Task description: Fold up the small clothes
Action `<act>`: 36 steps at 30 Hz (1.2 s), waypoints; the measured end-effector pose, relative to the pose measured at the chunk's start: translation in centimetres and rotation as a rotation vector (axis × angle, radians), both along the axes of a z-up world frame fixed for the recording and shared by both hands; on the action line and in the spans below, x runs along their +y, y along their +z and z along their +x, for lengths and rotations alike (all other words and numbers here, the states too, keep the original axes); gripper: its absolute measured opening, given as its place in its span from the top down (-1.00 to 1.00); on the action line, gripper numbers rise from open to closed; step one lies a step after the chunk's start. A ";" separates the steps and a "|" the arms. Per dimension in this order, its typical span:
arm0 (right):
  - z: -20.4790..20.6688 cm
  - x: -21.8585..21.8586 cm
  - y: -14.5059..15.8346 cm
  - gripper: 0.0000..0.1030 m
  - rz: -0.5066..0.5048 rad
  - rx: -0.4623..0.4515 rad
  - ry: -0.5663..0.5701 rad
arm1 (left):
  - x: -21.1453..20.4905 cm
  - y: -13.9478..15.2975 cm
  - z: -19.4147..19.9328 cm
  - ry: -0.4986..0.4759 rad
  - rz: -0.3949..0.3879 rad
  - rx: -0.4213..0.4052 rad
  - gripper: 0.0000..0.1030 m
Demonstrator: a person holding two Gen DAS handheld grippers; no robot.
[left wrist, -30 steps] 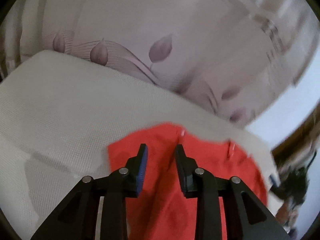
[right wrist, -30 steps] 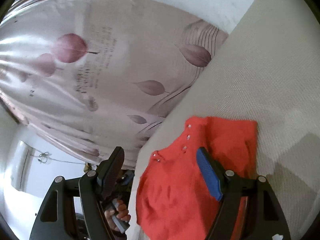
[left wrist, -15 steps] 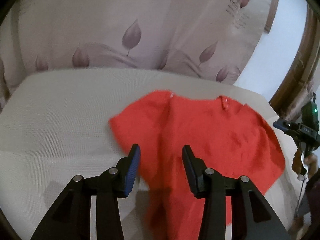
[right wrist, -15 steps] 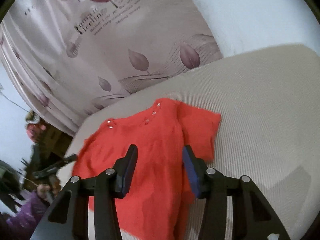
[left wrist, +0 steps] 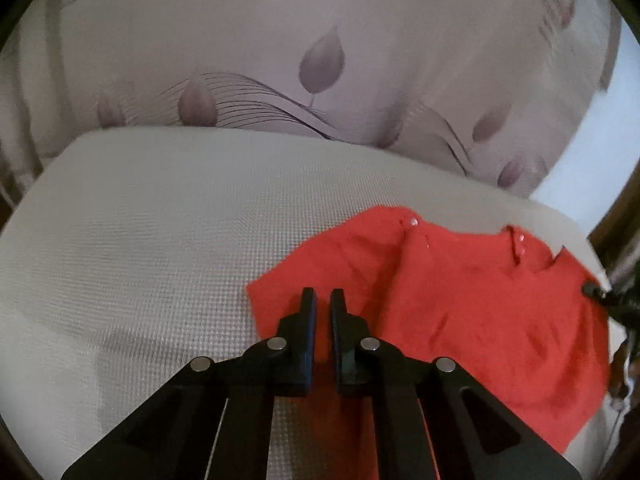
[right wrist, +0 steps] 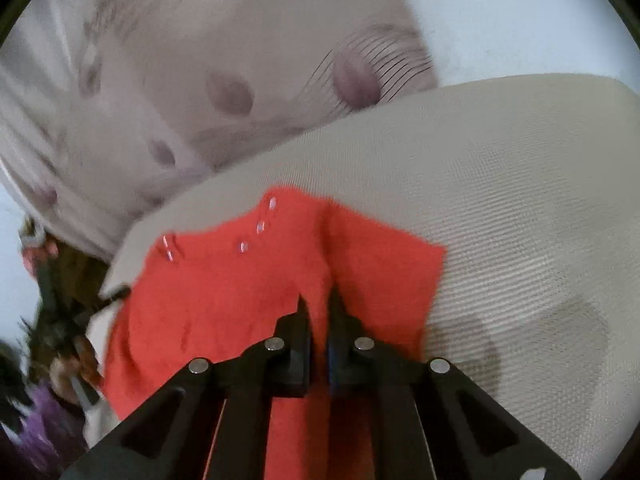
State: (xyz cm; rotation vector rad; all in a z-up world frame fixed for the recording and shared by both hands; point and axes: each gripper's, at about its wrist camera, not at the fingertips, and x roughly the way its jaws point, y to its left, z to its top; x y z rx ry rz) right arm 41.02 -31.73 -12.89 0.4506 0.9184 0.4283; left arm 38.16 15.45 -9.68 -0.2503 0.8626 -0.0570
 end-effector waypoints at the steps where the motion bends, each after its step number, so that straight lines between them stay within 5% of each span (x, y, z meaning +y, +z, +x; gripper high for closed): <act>1: 0.0 -0.2 -0.2 0.90 -0.008 -0.002 -0.003 | 0.0 -0.5 0.0 -0.004 0.003 0.018 0.86; 4: 0.3 0.2 -1.5 0.91 -0.047 0.023 0.022 | -0.3 -1.3 -0.4 -0.014 0.047 0.022 0.86; 8: 0.3 -1.9 -1.6 0.75 0.123 0.032 -0.005 | 0.3 -0.9 -0.5 0.012 0.005 0.024 0.86; 12: -1.4 -3.5 -0.1 0.67 0.160 -0.029 -0.059 | 0.5 0.0 -0.6 -0.058 -0.039 0.048 0.83; 15: -2.3 -2.9 1.1 0.60 0.109 -0.063 -0.037 | 0.3 0.3 -0.6 -0.120 -0.061 0.064 0.67; 20: -1.8 0.7 1.0 0.56 -0.051 -0.062 0.027 | -2.0 0.5 0.1 -0.197 0.017 0.072 0.01; 24: -1.6 2.7 -0.1 0.56 -0.156 -0.078 0.039 | -2.9 0.4 1.1 -0.210 0.049 0.083 -0.03; 31: -1.5 2.3 -0.9 0.57 -0.102 -0.064 0.045 | -1.7 3.3 0.3 -0.211 -0.049 0.010 -0.16; 36: -1.4 1.3 -1.3 0.61 -0.030 -0.043 0.025 | -4.7 1.7 1.6 -0.243 0.159 0.078 -0.20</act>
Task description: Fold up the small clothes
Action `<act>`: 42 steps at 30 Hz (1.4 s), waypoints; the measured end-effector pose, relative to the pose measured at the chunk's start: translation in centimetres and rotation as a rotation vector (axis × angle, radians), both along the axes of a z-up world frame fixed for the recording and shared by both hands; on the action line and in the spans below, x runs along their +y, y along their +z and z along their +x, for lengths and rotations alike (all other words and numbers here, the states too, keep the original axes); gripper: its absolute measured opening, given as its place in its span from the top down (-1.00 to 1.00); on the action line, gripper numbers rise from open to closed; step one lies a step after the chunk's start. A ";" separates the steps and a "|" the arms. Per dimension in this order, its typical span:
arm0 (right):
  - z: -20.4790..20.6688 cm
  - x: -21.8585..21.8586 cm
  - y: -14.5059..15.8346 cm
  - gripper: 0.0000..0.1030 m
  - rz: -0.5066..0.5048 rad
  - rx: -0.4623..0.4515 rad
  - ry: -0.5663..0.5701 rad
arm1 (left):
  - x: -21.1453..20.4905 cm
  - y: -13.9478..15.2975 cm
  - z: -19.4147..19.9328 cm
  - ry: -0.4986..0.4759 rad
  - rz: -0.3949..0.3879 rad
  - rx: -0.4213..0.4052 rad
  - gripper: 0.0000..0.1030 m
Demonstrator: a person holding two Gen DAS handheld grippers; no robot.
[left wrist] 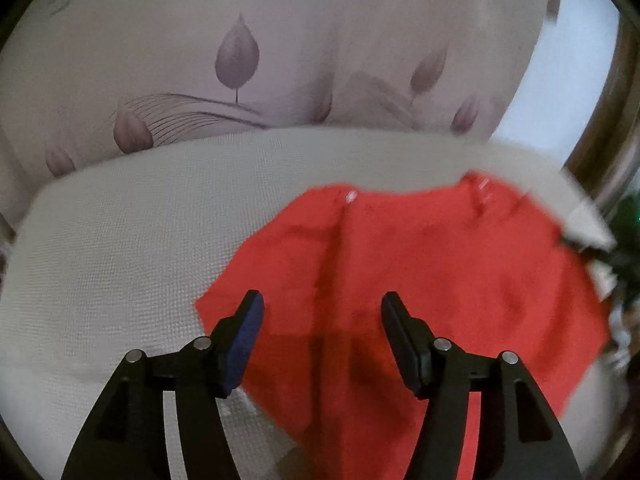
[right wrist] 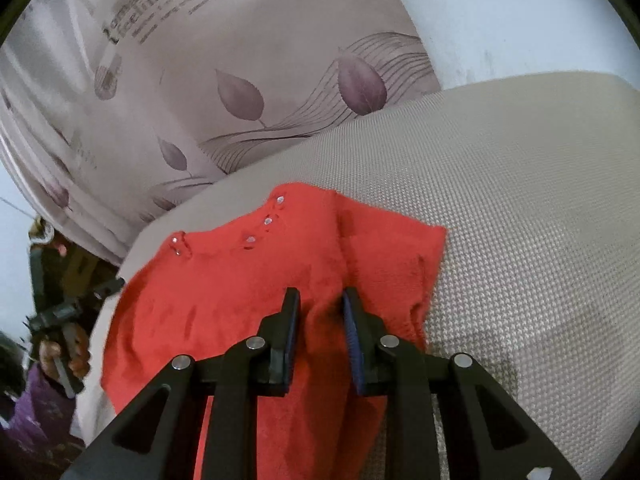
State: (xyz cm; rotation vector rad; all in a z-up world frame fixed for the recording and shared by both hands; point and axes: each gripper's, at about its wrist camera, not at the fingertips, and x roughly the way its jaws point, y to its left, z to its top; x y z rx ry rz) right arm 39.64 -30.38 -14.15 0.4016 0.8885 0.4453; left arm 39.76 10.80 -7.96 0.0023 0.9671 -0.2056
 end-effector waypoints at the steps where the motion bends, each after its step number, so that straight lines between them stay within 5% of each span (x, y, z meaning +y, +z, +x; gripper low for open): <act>1: -0.1 -0.1 0.0 0.61 0.004 -0.003 -0.001 | 0.0 -0.7 0.3 0.005 0.000 0.028 -0.10; 2: -0.1 0.0 0.0 0.61 0.001 -0.005 -0.001 | 0.4 -1.5 0.7 0.024 -0.030 0.066 0.33; 5: -0.1 0.6 0.1 0.61 -0.033 -0.006 0.007 | 2.0 -1.7 0.6 0.090 -0.102 0.065 0.78; 8: 0.0 0.9 0.2 0.61 -0.055 -0.005 0.011 | 3.0 -1.5 0.0 0.140 -0.105 0.048 0.88; 15: 0.0 1.3 0.0 0.65 -0.088 -0.005 -0.002 | 2.7 -2.3 -1.4 0.122 -0.095 -0.026 0.75; 21: 0.0 0.8 0.3 0.64 -0.068 0.002 -0.005 | 4.2 -0.4 -3.6 0.188 -0.118 -0.073 -0.06; 23: -1.7 0.2 1.7 0.56 -0.056 -0.067 -0.041 | 4.5 0.6 -5.0 0.211 -0.100 -0.100 -0.27; 28: -7.7 1.0 5.0 0.56 -0.053 -0.186 -0.006 | 4.2 1.1 -9.9 0.162 -0.159 -0.080 -0.27; 33: -13.0 3.7 3.5 0.56 -0.239 -0.150 0.110 | 2.0 -1.4 -14.9 0.129 -0.093 -0.033 -0.21; 35: -13.9 4.0 2.2 0.56 -0.316 -0.124 0.121 | 1.4 -2.6 -15.6 0.129 -0.069 -0.011 0.30; 37: -14.0 3.4 1.0 0.62 -0.351 -0.065 0.096 | 1.4 -2.6 -16.3 0.138 -0.052 -0.031 0.49; 42: -14.4 1.8 0.8 0.65 -0.298 -0.031 0.097 | 2.4 -2.2 -17.8 0.162 -0.054 -0.030 0.59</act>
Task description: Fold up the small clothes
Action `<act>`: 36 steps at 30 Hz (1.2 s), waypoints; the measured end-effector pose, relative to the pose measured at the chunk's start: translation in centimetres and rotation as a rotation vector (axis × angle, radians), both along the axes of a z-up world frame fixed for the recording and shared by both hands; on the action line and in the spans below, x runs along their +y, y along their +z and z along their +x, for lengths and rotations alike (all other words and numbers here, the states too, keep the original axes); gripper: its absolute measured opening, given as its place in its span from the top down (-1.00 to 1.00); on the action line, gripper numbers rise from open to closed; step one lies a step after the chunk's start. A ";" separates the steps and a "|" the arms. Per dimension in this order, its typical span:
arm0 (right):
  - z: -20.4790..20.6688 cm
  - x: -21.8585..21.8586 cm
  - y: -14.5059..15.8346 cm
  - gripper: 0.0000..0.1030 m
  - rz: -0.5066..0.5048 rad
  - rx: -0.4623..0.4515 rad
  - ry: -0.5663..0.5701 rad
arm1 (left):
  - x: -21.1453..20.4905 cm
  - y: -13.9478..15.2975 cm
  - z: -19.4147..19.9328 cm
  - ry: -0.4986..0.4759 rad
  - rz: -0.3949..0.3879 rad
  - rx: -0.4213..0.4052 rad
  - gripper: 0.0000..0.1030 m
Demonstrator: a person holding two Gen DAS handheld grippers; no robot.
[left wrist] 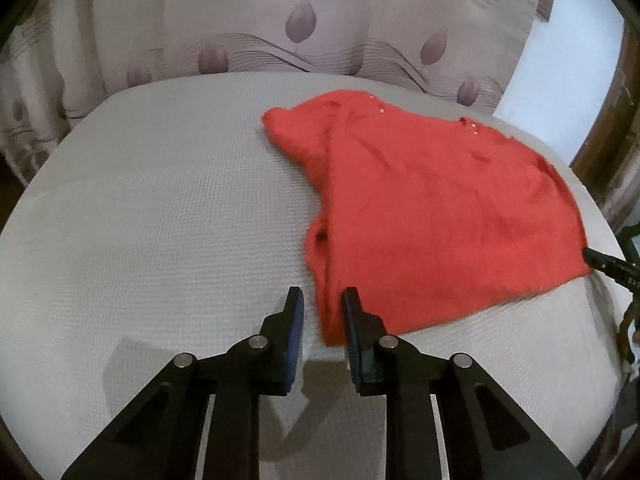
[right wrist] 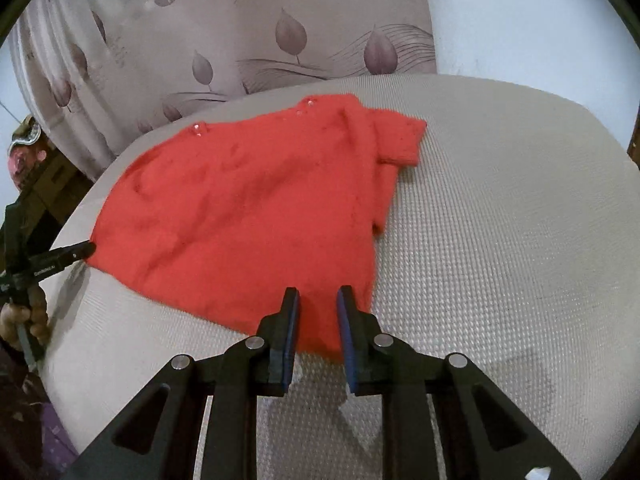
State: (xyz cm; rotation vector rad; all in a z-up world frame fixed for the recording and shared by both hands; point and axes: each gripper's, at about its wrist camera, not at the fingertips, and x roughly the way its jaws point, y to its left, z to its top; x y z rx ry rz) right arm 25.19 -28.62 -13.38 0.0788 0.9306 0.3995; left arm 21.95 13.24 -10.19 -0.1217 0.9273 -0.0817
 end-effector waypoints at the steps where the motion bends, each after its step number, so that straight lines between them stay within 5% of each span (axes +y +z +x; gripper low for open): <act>1: 0.1 0.0 -0.1 0.65 -0.005 -0.001 0.001 | 0.1 -0.1 -0.4 -0.001 -0.002 -0.001 0.59; 10: -0.4 -1.1 0.1 0.60 0.097 -0.004 0.005 | 1.8 0.7 -1.6 -0.041 -0.117 -0.046 0.54; 12: -1.4 -2.0 0.7 0.58 0.144 -0.060 0.002 | 2.1 1.9 -1.9 -0.034 -0.130 -0.087 0.32; 14: -1.8 -3.5 1.0 0.56 0.210 -0.091 -0.044 | 2.0 3.0 -1.5 -0.030 -0.110 -0.115 -0.33; 19: -1.1 -5.7 0.3 0.46 0.310 -0.069 -0.131 | 1.3 3.8 1.7 -0.060 -0.068 -0.129 -0.62; 21: -1.0 -5.5 0.3 0.32 0.308 -0.067 -0.129 | 1.3 3.2 3.4 -0.077 -0.079 -0.105 -0.62; 25: -1.0 -5.3 0.4 -0.14 0.290 -0.075 -0.119 | 2.3 0.9 7.8 -0.105 -0.245 0.025 -0.62; 28: -1.1 -5.2 0.4 -0.21 0.286 -0.082 -0.115 | 2.8 -0.1 9.9 -0.096 -0.342 0.045 -0.62; 36: -1.3 -4.9 0.4 -0.33 0.277 -0.079 -0.109 | 2.7 -1.0 14.2 -0.135 -0.392 0.060 -0.60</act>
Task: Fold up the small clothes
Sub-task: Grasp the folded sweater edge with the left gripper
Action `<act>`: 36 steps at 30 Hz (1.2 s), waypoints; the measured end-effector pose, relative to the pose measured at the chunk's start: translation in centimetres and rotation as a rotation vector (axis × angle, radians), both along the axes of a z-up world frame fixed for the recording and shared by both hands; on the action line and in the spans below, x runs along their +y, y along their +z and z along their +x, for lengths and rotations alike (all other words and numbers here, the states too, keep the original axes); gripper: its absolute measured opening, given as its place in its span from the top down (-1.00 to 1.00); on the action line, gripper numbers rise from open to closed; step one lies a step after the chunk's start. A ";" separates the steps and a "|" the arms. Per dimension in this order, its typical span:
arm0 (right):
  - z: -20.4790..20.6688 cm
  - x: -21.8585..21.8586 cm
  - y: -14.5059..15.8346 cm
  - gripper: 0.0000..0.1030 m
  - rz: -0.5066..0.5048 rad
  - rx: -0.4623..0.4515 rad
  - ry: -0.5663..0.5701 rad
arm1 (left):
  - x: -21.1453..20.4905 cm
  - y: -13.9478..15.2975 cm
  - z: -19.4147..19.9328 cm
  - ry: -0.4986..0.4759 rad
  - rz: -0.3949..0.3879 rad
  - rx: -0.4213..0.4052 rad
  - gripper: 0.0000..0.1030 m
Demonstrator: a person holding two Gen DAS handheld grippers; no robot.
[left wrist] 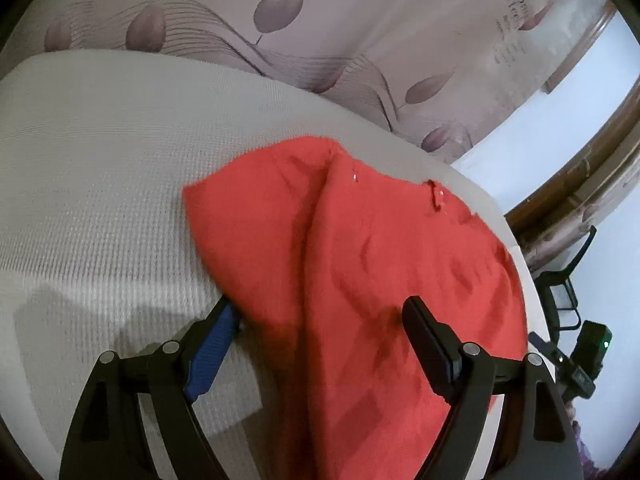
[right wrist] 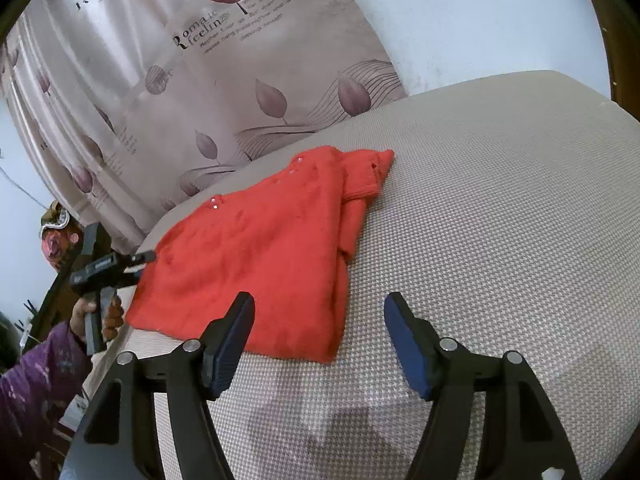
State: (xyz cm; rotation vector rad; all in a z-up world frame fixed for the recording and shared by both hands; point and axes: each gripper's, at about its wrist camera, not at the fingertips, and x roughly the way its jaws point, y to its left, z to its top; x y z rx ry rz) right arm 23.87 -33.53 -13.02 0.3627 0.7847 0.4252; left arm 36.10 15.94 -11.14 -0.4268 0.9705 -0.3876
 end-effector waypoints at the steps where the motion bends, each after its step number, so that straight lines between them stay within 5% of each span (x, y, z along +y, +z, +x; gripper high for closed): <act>1: 0.0 0.0 0.0 -0.35 0.001 -0.001 0.003 | -0.3 0.0 0.5 0.000 0.016 -0.009 -0.60; 3: 0.0 0.0 0.1 -0.38 0.002 -0.002 0.001 | -0.9 0.1 0.9 0.000 0.042 -0.029 -0.58; 6: -0.1 -0.1 0.1 -0.42 0.008 -0.006 -0.006 | -1.7 -0.2 1.1 0.002 0.137 -0.060 0.22; 8: -0.1 -0.2 0.2 -0.43 0.010 -0.008 -0.010 | -1.3 -0.4 1.5 0.007 0.108 -0.047 0.47; 10: -0.1 -0.1 0.2 -0.45 0.009 -0.007 -0.007 | -1.3 -0.3 1.5 0.015 0.110 -0.047 0.51; 14: -0.2 -0.1 0.2 -0.46 0.005 -0.006 -0.006 | -3.9 0.9 0.4 0.016 0.307 -0.119 0.53; 18: -0.2 -0.2 0.3 -0.48 0.005 -0.007 -0.009 | -5.2 1.2 0.0 0.027 0.419 -0.150 0.54; 36: -0.3 0.2 0.3 -0.50 -0.029 -0.010 -0.021 | -6.6 1.3 -0.1 0.027 0.543 -0.156 0.54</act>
